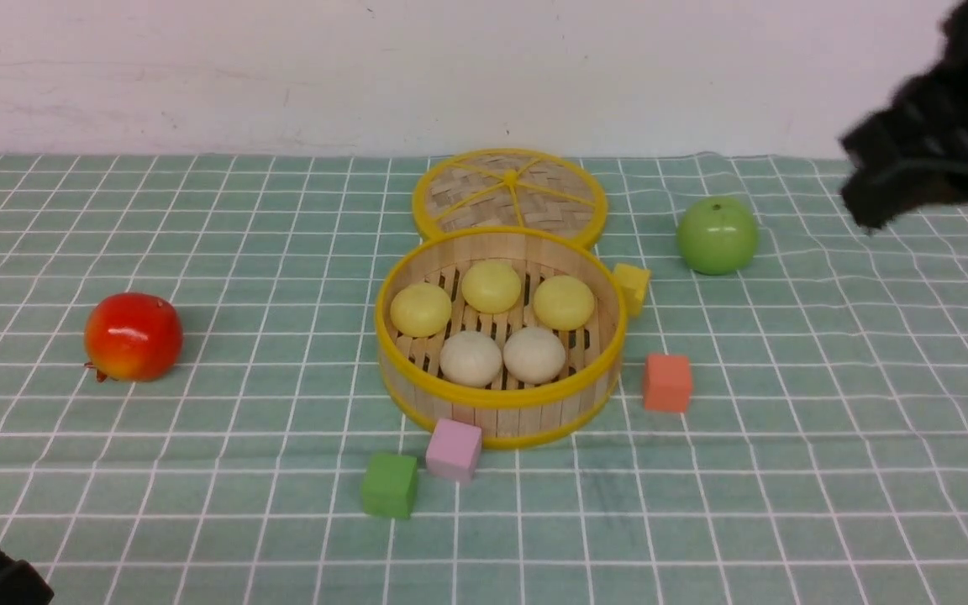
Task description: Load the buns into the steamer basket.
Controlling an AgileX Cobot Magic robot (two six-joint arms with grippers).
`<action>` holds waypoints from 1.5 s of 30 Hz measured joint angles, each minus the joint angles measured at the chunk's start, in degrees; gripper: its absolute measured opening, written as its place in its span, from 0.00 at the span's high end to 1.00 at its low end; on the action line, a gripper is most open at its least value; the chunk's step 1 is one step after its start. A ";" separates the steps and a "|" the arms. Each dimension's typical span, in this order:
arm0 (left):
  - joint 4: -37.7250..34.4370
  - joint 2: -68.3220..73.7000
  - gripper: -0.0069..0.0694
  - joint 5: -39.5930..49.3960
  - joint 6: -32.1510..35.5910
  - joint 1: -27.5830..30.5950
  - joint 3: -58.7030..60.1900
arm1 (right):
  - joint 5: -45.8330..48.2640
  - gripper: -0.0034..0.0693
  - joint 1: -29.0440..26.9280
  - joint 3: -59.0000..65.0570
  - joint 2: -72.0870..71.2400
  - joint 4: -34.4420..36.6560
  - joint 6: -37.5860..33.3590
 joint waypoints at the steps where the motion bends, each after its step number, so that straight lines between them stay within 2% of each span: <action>1: 0.00 0.00 0.62 0.00 0.00 0.00 0.00 | 0.25 0.97 0.00 1.41 -2.05 0.00 0.11; 8: 0.00 0.00 0.61 0.00 0.00 0.00 0.00 | 0.51 0.97 0.00 4.24 -11.66 0.33 0.24; 16: 0.00 0.00 0.60 0.00 0.00 0.00 0.00 | 0.51 0.96 0.00 4.37 -14.67 -0.25 0.30; 19: 0.00 0.00 0.60 0.00 0.00 0.00 0.00 | -0.05 0.96 -2.03 7.98 -18.76 -2.30 -0.58; 21: 0.00 0.00 0.60 0.00 0.00 0.00 0.00 | -3.43 0.96 -5.06 14.78 -24.24 -3.27 -0.76; 24: 0.00 0.00 0.60 0.00 0.00 0.00 0.00 | -15.16 0.96 -11.10 31.90 -35.66 -4.61 -0.76; 25: 0.00 0.00 0.60 0.00 0.00 0.00 0.00 | -15.16 0.96 -11.88 31.90 -36.51 -4.75 -0.76; 27: 0.00 0.00 0.60 0.00 0.00 0.00 0.00 | -29.22 0.96 -16.73 51.86 -48.17 -6.65 -0.89; 31: 0.00 0.00 0.60 0.00 0.00 0.00 0.00 | -43.92 0.96 -22.15 75.98 -63.54 -11.36 -0.16; 32: 0.00 0.00 0.60 0.00 0.00 0.00 0.00 | -44.91 0.96 -22.35 77.95 -64.82 -11.70 0.10; 33: 0.00 0.00 0.60 0.00 0.00 0.00 0.00 | -48.08 0.96 -23.43 84.48 -69.16 -12.48 2.99; 38: -0.05 0.00 0.60 0.04 0.00 0.00 0.00 | -50.04 0.96 -23.93 90.80 -75.72 -14.02 11.67; 45: -0.06 0.00 0.60 0.04 0.00 0.00 0.02 | -50.00 0.96 -23.93 90.80 -75.96 -15.68 13.33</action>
